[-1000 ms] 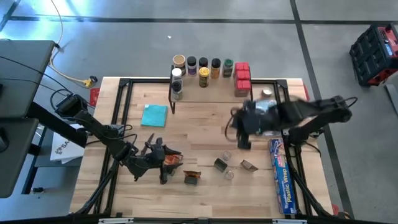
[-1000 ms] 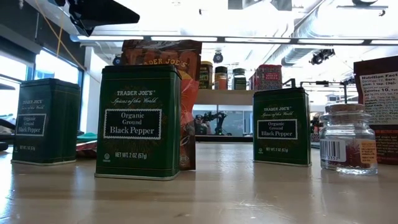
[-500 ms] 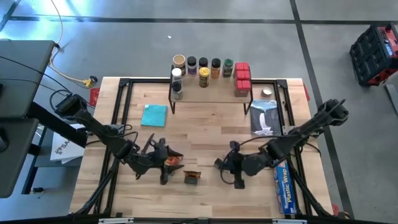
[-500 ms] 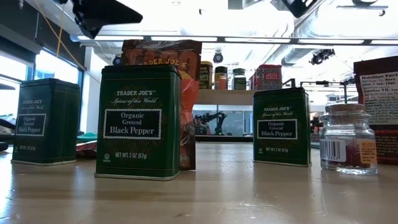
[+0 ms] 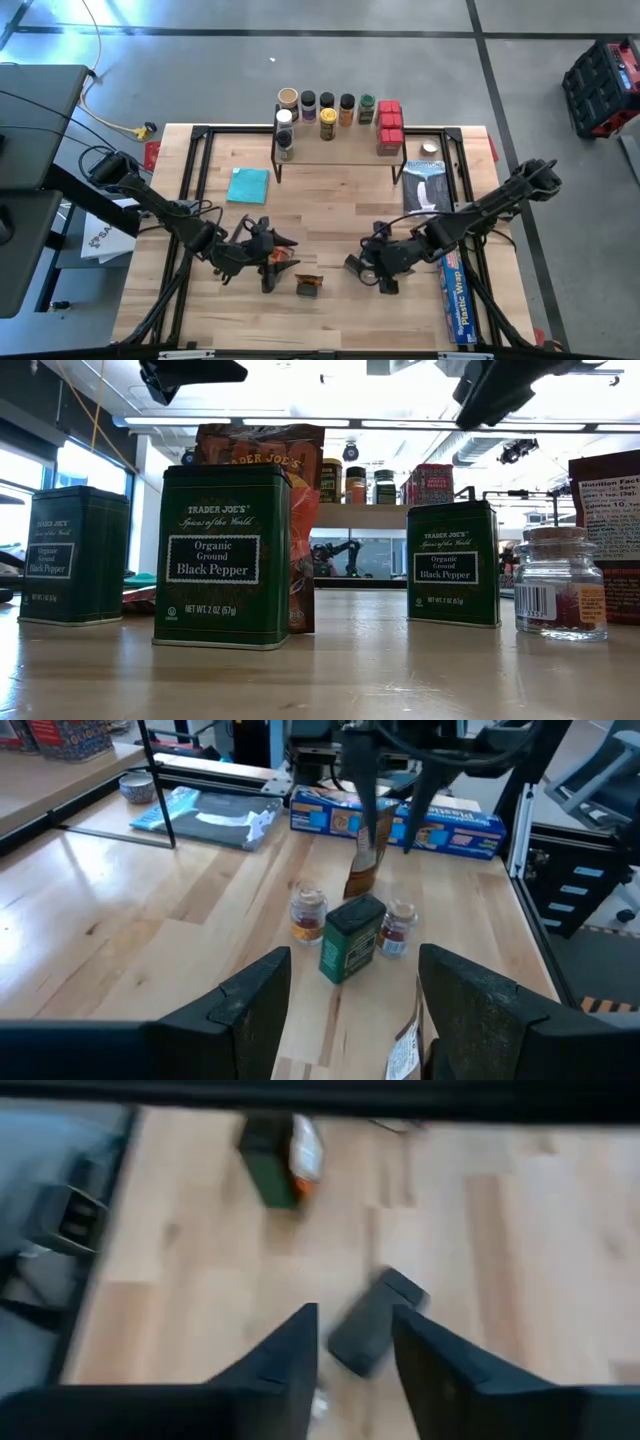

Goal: Shelf spices
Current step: Put the brown seasoning bottle on the shelf

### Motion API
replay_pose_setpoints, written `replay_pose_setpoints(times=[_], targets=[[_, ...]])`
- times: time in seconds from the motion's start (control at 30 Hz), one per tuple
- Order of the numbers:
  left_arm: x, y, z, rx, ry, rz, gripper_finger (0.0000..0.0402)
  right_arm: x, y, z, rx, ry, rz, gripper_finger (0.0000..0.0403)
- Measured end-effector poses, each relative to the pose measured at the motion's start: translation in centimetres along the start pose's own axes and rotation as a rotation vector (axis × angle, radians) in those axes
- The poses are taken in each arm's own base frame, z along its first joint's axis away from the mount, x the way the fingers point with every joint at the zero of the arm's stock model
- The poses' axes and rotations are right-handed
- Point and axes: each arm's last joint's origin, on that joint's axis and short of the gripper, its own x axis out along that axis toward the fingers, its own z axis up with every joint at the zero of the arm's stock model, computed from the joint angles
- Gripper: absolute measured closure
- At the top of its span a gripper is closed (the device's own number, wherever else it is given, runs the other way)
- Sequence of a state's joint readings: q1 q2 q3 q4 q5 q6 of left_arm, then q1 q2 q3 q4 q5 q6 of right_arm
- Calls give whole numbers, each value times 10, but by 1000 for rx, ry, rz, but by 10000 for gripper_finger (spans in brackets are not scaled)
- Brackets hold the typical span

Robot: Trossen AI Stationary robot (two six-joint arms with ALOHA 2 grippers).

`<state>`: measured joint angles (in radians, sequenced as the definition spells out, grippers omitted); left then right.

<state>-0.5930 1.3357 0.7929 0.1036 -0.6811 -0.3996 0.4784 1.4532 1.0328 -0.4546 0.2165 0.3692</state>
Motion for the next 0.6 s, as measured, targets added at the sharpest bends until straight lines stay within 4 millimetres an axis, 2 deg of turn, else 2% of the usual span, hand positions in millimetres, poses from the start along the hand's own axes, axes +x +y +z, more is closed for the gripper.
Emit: replay_pose_setpoints(times=[0.2, 0.37, 0.6], targets=[[0, 0, 0, 1, 1, 1, 186, 3, -17, -11, -57, 155, -68, 216], [0, 0, -1, 7, 9, 4, 186, 9, -33, -7, -97, 174, -97, 165], [0, 1, -2, 6, 16, 6, 186, 34, -43, -13, -181, 276, -73, 133]])
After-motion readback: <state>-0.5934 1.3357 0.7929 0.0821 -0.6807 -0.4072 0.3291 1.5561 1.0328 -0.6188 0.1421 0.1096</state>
